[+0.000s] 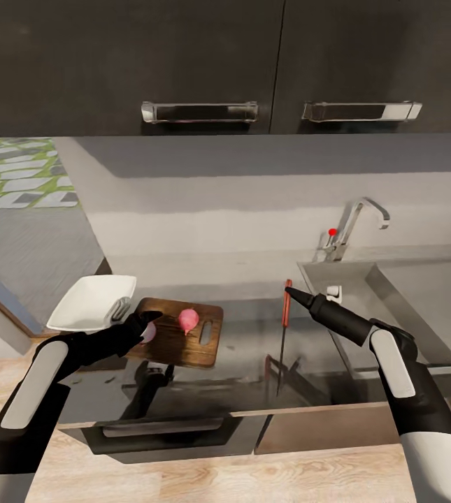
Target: In the kitchen, take the Vidalia onion out of the sink, dice it on the chopping board with the paring knife, put the diced onion into the bowl on the countertop, then place both the paring knife and the chopping board into the sink.
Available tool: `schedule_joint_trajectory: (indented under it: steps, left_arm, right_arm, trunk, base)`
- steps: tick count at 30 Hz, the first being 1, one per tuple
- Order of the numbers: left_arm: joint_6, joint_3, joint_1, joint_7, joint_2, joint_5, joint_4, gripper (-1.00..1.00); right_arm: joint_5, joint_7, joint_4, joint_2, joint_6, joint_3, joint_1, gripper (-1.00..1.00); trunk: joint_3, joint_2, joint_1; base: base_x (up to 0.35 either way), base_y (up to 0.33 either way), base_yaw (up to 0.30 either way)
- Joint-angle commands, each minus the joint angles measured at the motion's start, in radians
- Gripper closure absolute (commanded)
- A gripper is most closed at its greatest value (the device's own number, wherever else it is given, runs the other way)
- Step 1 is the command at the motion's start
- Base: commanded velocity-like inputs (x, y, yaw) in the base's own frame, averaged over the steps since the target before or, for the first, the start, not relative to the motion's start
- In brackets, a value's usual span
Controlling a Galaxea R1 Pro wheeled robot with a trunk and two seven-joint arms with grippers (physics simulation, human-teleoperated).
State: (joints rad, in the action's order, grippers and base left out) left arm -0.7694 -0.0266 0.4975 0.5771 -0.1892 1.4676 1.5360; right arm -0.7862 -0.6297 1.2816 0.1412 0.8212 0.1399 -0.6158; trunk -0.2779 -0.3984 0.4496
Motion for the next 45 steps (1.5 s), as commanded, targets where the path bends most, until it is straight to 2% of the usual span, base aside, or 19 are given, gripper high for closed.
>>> schedule_joint_trajectory:
  steps: [1,12,16,17,18,20,21,25,26,27,28,29,30,31,33,35,37,41,45]
  left_arm:
    - [0.001,-0.001,0.001,0.010,-0.001,0.011,0.001,-1.00]
    - [0.001,0.000,0.001,0.010,-0.001,0.014,0.007,-1.00]
    - [-0.001,0.004,0.002,0.001,-0.001,0.015,0.048,-1.00]
    - [-0.002,0.006,0.003,-0.019,-0.001,0.016,0.058,-1.00]
    - [-0.004,0.008,0.005,-0.104,-0.004,0.017,0.068,-1.00]
    - [-0.007,0.019,0.008,-0.209,-0.011,0.017,0.072,-1.00]
    - [-0.009,0.028,0.008,-0.236,-0.012,0.018,0.072,-1.00]
    - [-0.035,0.108,0.000,-0.389,-0.018,0.027,0.074,-1.00]
    - [-0.052,0.145,-0.005,-0.447,-0.023,0.029,0.074,-1.00]
    - [-0.061,0.167,-0.008,-0.476,-0.027,0.029,0.074,-1.00]
    - [-0.078,0.213,-0.018,-0.533,-0.038,0.030,0.074,-1.00]
    - [-0.086,0.235,-0.025,-0.559,-0.044,0.030,0.075,-1.00]
    - [-0.102,0.275,-0.040,-0.606,-0.060,0.031,0.075,-1.00]
    - [-0.109,0.293,-0.048,-0.627,-0.069,0.034,0.075,-1.00]
    - [-0.124,0.349,-0.076,-0.684,-0.103,0.065,0.075,-1.00]
    - [-0.136,0.424,-0.137,-0.734,-0.165,0.137,0.075,-1.00]
    - [-0.141,0.484,-0.198,-0.760,-0.218,0.189,0.075,-1.00]
    - [-0.145,0.510,-0.224,-0.771,-0.239,0.210,0.075,-1.00]
    - [-0.174,0.533,-0.247,-0.797,-0.244,0.214,0.075,-1.00]
  right_arm:
    - [-0.001,-0.002,0.001,0.000,0.006,0.001,-0.001,1.00]
    - [0.000,-0.002,0.007,-0.002,0.004,0.001,0.004,1.00]
    - [0.001,-0.001,0.009,-0.007,0.004,-0.003,0.006,1.00]
    - [0.003,0.000,0.009,-0.010,0.003,-0.005,0.006,1.00]
    - [0.005,0.002,0.009,-0.014,0.003,-0.008,0.007,1.00]
    - [0.006,0.004,0.008,-0.017,0.002,-0.009,0.008,1.00]
    - [0.006,0.004,0.006,-0.017,0.002,-0.009,0.008,1.00]
    - [0.006,0.004,0.004,-0.018,0.001,-0.011,0.011,1.00]
    - [0.006,0.004,0.006,-0.019,0.002,-0.012,0.015,1.00]
    - [0.006,0.004,0.007,-0.019,0.002,-0.013,0.016,1.00]
    - [0.004,0.004,0.007,-0.020,0.002,-0.015,0.017,1.00]
    - [0.004,0.005,0.007,-0.021,0.002,-0.015,0.015,1.00]
    - [0.002,0.006,0.007,-0.029,0.002,-0.017,0.010,1.00]
    - [0.001,0.007,0.007,-0.037,0.002,-0.018,0.006,1.00]
    - [0.002,0.027,0.007,-0.074,0.003,-0.024,-0.016,1.00]
    - [0.003,0.100,0.005,-0.121,0.004,-0.030,-0.051,1.00]
    - [0.003,0.178,0.001,-0.155,0.004,-0.035,-0.085,1.00]
    - [0.003,0.213,-0.006,-0.183,0.003,-0.037,-0.130,1.00]
    - [0.003,0.235,-0.021,-0.189,0.003,-0.038,-0.147,1.00]
  trunk:
    - [-0.002,-0.002,0.001]
    - [-0.002,-0.002,0.001]
    - [-0.002,-0.002,0.001]
    - [-0.002,-0.002,0.001]
    - [-0.002,-0.002,0.001]
    - [-0.002,-0.002,0.001]
    - [-0.002,-0.002,0.001]
    - [-0.002,-0.002,0.001]
    - [-0.002,-0.002,0.001]
    - [-0.002,-0.002,0.001]
    - [-0.002,-0.002,0.001]
    - [-0.002,-0.002,0.001]
    - [-0.002,-0.002,0.001]
    - [-0.002,-0.002,0.001]
    - [-0.001,-0.002,0.001]
    - [0.000,-0.002,0.001]
    - [0.001,-0.002,0.001]
    - [0.003,-0.002,0.001]
    - [0.005,-0.002,0.001]
  base:
    - [0.000,0.000,-0.068]
    - [0.000,0.000,-0.175]
    - [0.000,0.000,-0.021]
    - [0.000,0.000,-0.007]
    - [0.000,0.000,-0.003]
    - [0.000,0.000,-0.001]
    - [0.000,0.000,0.000]
    - [0.000,0.000,0.000]
    - [0.000,0.000,0.000]
    - [0.000,0.000,0.000]
    - [0.000,0.000,0.000]
    - [0.000,0.000,0.000]
    - [0.000,0.000,0.028]
    - [0.000,0.000,0.063]
    - [0.000,0.000,0.150]
    - [0.000,0.000,0.215]
    - [0.000,0.000,0.250]
    - [0.000,0.000,0.265]
    - [0.000,0.000,0.271]
